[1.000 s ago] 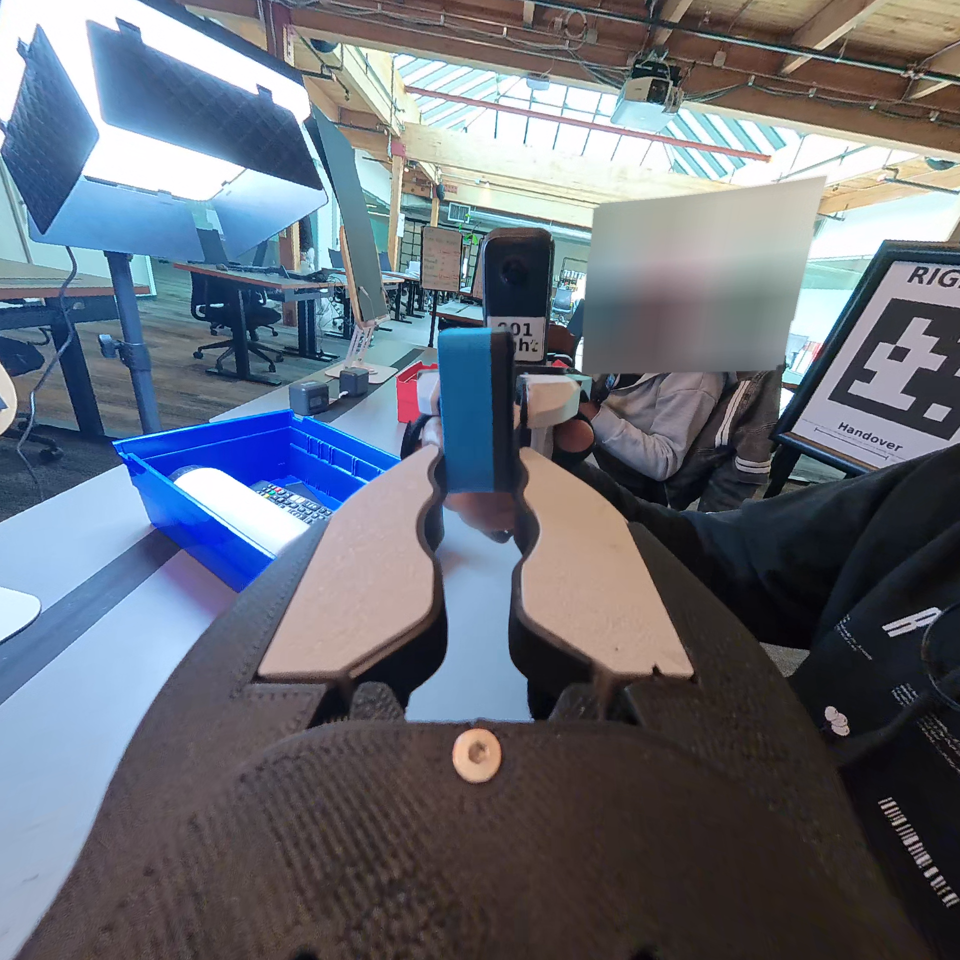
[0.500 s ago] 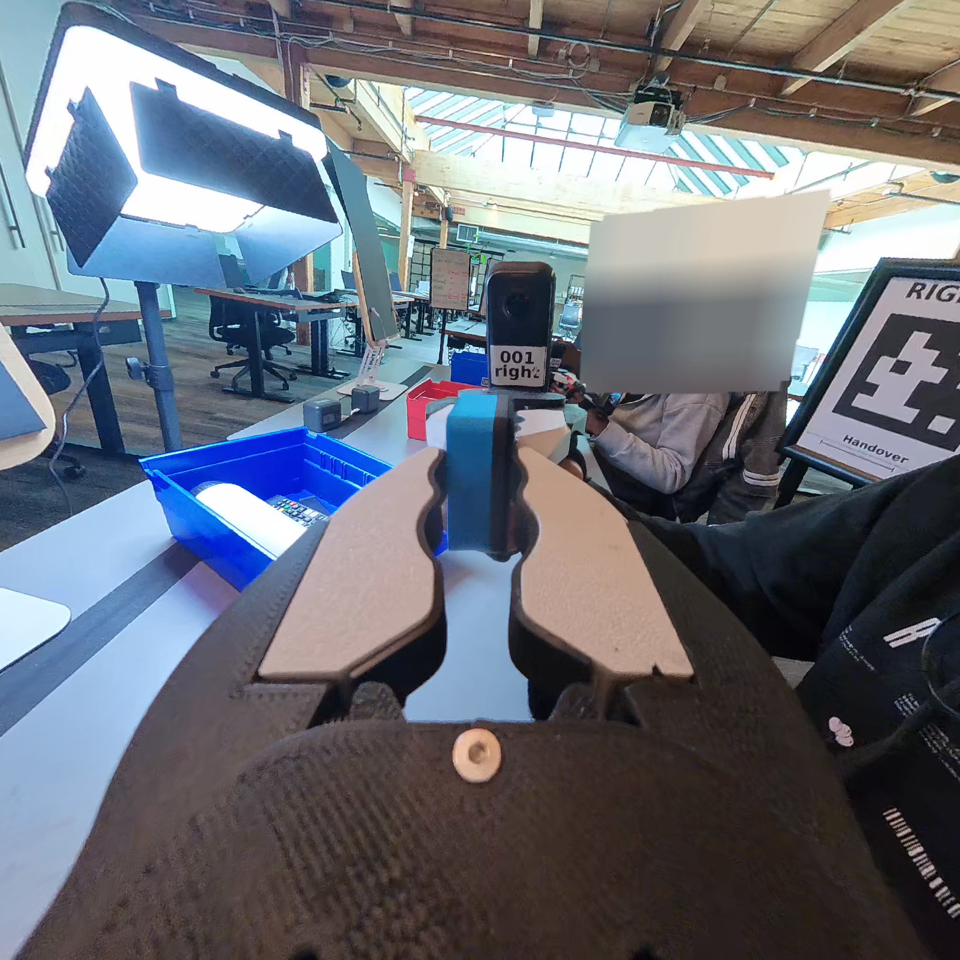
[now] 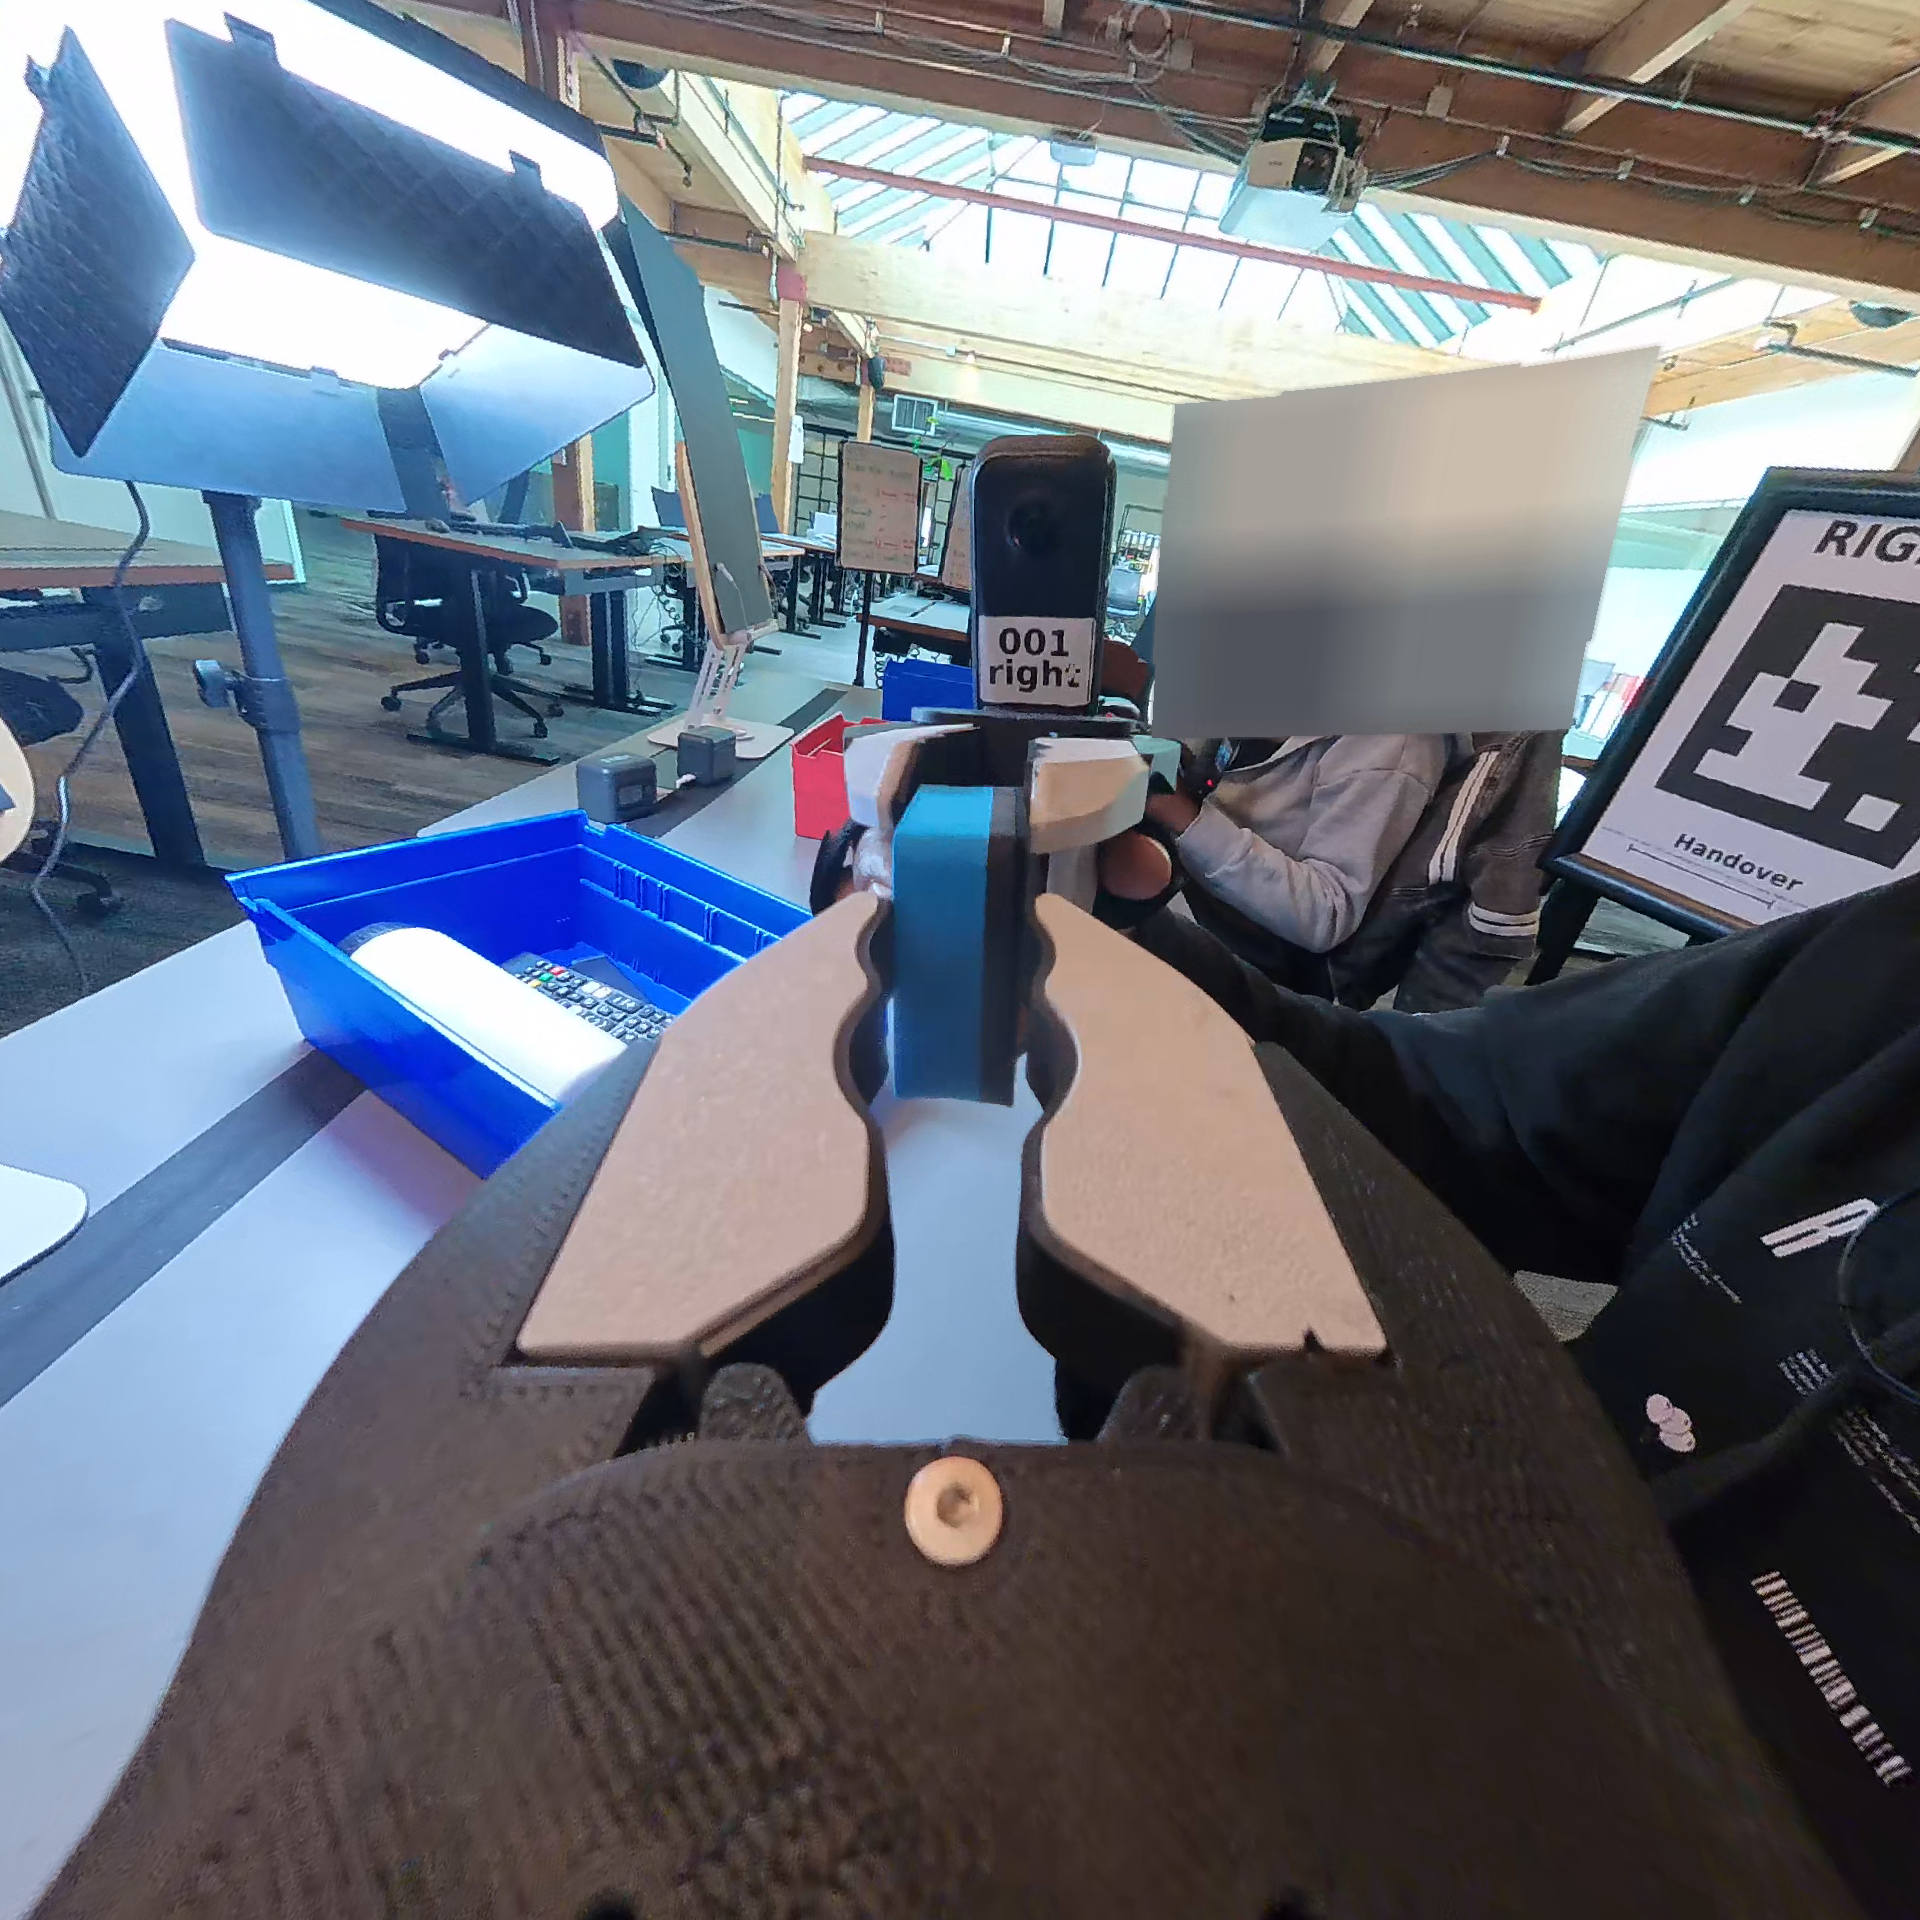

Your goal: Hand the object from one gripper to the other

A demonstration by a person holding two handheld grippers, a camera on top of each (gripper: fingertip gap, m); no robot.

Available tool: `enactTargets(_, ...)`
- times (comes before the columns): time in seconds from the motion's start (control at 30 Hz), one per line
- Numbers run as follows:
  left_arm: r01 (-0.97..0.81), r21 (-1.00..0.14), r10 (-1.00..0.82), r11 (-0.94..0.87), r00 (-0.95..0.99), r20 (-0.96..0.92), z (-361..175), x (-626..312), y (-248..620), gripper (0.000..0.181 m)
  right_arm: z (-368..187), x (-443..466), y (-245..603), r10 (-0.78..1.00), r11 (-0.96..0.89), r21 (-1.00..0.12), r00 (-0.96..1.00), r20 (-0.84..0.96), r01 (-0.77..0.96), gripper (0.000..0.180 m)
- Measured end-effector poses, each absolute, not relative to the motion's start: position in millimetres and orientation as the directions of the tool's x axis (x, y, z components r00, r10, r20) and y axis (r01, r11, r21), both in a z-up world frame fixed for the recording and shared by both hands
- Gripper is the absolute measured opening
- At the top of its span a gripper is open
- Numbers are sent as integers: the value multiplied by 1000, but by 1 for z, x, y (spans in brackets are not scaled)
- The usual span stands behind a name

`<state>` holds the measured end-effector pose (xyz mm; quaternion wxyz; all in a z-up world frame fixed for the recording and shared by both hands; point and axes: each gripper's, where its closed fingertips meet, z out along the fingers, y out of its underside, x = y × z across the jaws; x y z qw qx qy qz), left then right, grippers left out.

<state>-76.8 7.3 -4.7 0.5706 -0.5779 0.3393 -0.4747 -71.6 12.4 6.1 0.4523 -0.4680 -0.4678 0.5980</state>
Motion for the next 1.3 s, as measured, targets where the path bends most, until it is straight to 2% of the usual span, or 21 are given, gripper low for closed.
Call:
enactTargets(0.13, 183, -976, -936, -120, 308, 173, 4, -80, 4, 36, 0, -76, 9, 983, -117, -990, -150, -105, -73, 22)
enactTargets(0.2, 164, -980, -935, -111, 316, 159, 2, -78, 3, 34, -3, -79, 7, 983, -110, -992, -155, -100, -62, 22)
enactTargets(0.27, 132, -986, -931, -98, 339, 138, -1, -77, 4, 23, -4, -80, 5, 981, -114, -992, -164, -102, -60, 22)
enactTargets(0.9, 160, -986, -928, -52, 356, 107, 4, -78, 5, 22, 2, -79, 9, 982, -128, -986, -150, -111, -109, 25)
enactTargets(1.07, 355, -934, -914, -29, 369, 168, 26, -93, 10, 22, 13, -77, 15, 974, -196, -953, -158, -162, -232, 38)
enactTargets(1.2, 580, -815, -918, -25, 310, 249, 43, -104, 9, 22, 12, -86, 16, 955, -282, -902, -186, -231, -326, 41)
enactTargets(1.3, 683, -730, -905, -17, 301, 302, 43, -107, 11, 22, 9, -93, 12, 944, -324, -865, -196, -266, -383, 41)
